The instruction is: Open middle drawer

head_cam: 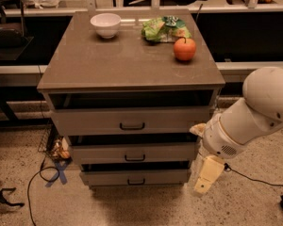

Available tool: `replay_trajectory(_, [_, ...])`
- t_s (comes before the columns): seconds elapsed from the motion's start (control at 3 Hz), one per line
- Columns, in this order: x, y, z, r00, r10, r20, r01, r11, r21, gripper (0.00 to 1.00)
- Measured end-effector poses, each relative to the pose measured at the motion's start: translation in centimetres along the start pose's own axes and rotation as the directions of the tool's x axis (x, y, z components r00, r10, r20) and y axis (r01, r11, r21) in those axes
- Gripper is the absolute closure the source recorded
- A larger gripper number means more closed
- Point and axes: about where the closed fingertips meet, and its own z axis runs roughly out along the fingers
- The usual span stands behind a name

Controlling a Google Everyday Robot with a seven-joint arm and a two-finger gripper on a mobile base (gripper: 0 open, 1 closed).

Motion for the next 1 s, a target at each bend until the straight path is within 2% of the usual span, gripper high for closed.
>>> replay_trajectory(0.33, [1.4,-1.0,1.5,1.000,0.005,-0.028,-0.005,0.9998,0.017,0.00])
replay_trajectory(0.67, [3.5,-2.2,4.3,0.995,-0.038,-0.093,0.044,0.9974,0.057,0.00])
replay_trajectory(1.0, [6.6,-4.1,8.3,0.987,-0.102,-0.127,0.109,0.9929,0.048,0.00])
